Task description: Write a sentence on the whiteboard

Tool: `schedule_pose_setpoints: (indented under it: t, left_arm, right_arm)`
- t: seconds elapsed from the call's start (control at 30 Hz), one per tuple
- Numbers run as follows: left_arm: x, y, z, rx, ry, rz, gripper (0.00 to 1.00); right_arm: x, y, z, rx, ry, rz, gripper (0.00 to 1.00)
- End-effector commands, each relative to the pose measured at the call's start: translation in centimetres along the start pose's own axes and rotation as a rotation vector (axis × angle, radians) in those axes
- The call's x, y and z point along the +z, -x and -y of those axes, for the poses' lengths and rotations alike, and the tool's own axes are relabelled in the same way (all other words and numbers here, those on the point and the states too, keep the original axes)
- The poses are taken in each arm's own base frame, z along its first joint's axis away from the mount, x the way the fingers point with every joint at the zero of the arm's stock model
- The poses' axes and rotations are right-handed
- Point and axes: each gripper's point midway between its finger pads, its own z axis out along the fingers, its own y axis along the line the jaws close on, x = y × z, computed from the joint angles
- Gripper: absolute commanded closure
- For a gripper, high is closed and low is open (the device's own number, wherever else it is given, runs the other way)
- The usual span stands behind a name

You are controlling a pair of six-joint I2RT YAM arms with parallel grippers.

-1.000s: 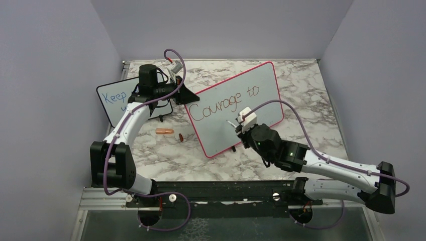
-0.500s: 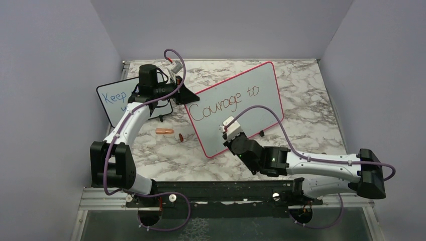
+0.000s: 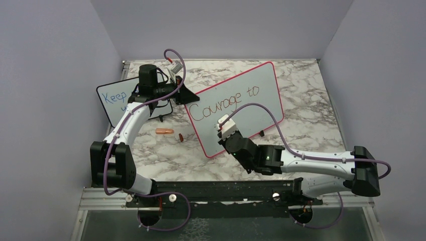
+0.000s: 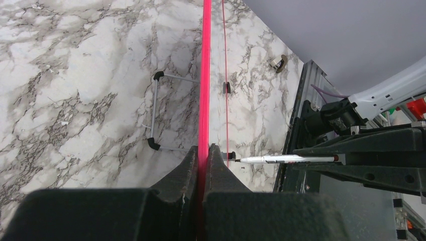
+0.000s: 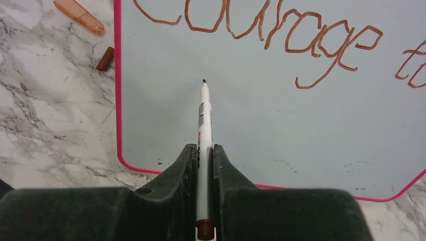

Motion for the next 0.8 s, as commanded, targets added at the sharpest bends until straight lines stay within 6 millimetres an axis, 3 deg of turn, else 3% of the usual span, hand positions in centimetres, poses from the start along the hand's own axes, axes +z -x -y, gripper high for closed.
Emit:
schedule_pose_setpoints:
  t: [0.0,0.77]
  left_arm:
    - [0.5,-2.8,-2.8,-0.036,0.113,-0.059,1.00]
    - [0.4,-2.8,-2.7,-0.035,0.108,-0.058,1.00]
  right_arm:
    - [0.1,1.3,-0.5,0.037,-0.001,0.021,0.99]
    - [1.2,0.3,-0.3,0.043,-0.077,0.008,0.99]
